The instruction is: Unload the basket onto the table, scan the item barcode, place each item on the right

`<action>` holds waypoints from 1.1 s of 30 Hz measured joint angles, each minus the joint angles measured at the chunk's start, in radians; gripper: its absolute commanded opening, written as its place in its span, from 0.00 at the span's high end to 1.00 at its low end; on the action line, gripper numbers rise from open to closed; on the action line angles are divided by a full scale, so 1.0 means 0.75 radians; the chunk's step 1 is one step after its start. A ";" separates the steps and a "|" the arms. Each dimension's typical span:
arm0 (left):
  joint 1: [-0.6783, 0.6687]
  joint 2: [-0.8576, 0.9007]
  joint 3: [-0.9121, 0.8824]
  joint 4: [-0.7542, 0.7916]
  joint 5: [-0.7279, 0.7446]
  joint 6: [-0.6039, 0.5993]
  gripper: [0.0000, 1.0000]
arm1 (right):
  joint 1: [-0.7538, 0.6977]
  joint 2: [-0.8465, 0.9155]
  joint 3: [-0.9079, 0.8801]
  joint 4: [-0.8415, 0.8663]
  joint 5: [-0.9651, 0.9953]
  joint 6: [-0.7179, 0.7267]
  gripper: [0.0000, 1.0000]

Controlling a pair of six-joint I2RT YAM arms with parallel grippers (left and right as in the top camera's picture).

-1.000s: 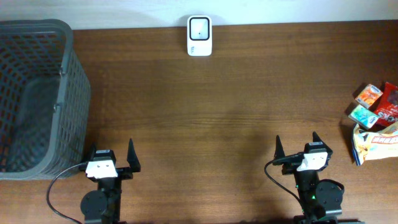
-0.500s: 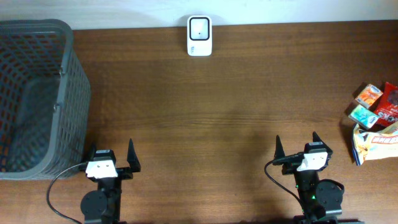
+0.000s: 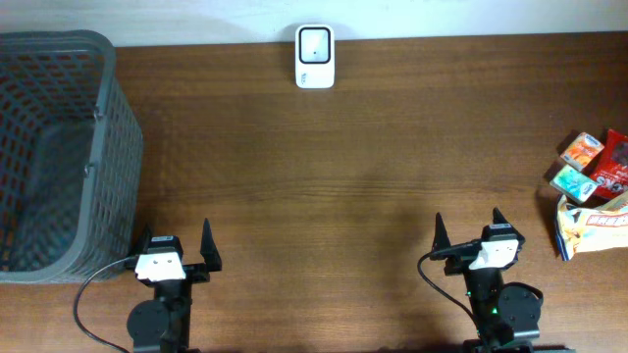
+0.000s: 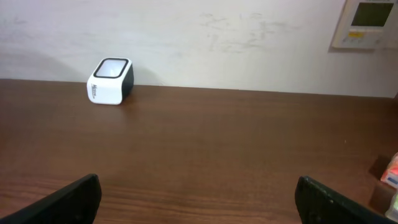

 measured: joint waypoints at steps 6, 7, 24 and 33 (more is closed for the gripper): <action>0.000 0.000 0.000 0.000 0.000 0.000 0.01 | 0.000 0.000 0.000 0.000 0.000 0.054 0.02; 0.000 0.000 0.000 0.000 0.000 0.000 0.01 | 0.000 0.000 0.000 0.000 0.000 0.056 0.02; 0.000 0.000 -0.001 0.000 0.000 0.000 0.01 | 0.000 0.000 0.000 0.000 0.000 0.058 0.02; 0.000 0.000 0.000 0.000 0.000 0.000 0.01 | 0.000 0.000 0.000 0.000 0.000 0.057 0.02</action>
